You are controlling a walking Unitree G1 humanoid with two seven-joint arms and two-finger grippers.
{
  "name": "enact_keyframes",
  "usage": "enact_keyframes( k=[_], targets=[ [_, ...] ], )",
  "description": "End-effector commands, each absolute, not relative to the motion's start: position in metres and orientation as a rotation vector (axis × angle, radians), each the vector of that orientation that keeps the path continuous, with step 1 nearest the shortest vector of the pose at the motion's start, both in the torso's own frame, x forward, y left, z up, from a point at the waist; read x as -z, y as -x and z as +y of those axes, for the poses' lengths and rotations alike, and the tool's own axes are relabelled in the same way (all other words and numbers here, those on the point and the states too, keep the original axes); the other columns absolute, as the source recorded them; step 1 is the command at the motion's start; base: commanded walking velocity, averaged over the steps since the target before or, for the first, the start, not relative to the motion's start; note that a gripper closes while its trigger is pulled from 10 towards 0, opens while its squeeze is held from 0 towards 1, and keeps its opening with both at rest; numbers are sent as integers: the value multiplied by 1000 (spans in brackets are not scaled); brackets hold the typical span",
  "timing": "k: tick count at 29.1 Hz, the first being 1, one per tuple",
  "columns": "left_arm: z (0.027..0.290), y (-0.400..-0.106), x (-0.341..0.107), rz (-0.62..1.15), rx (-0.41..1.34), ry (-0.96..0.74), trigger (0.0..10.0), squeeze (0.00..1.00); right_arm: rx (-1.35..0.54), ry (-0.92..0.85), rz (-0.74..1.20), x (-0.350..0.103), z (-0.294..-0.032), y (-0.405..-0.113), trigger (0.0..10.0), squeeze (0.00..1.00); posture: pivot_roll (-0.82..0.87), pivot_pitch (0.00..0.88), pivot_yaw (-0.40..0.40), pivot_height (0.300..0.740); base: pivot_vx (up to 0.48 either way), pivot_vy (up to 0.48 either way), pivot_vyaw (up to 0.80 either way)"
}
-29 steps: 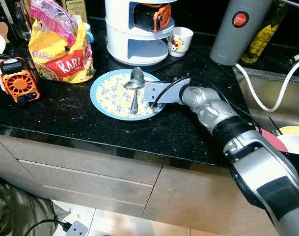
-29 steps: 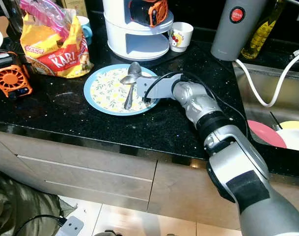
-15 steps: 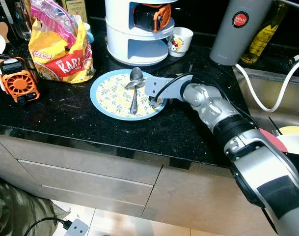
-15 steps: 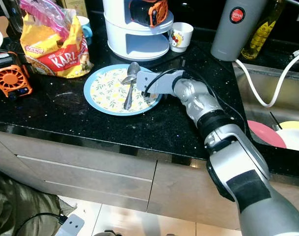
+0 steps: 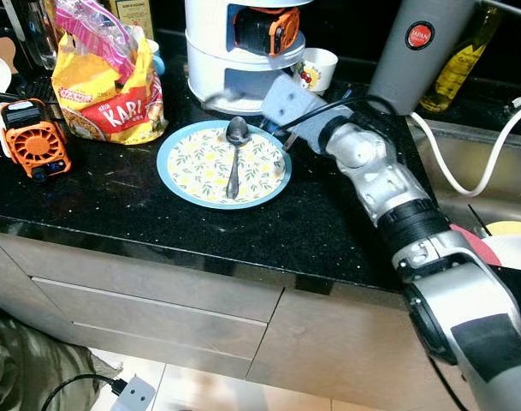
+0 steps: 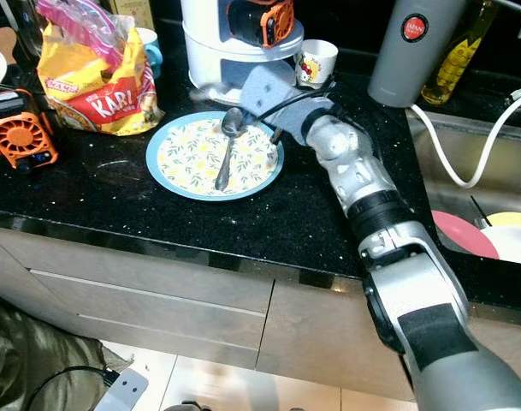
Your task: Kitchen organization
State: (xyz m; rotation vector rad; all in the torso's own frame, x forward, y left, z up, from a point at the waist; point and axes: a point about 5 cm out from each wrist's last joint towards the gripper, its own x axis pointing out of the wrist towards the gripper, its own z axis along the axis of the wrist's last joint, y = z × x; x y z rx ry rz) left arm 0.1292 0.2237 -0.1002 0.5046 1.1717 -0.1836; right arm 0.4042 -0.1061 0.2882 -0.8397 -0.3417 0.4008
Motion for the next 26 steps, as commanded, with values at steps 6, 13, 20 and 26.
enact_keyframes(
  k=[6,13,20,26],
  targets=[
    [221,-122,103,1198,203,-506,10000,0,-583,100,-388,-285,-117,-377,0,0,44,78,-46,740,0,0,0],
    [222,-122,103,1196,207,-512,10000,0,-493,-195,-410,-285,-147,-370,0,0,37,78,-34,740,0,0,-686],
    [224,-124,102,1192,211,-519,10000,0,-420,-197,-407,-283,-164,-367,0,0,33,75,-27,740,0,0,-800],
    [223,-128,101,1181,212,-516,10000,0,-324,-80,-352,-280,-175,-366,0,0,32,72,-25,740,0,0,-800]
  ],
)
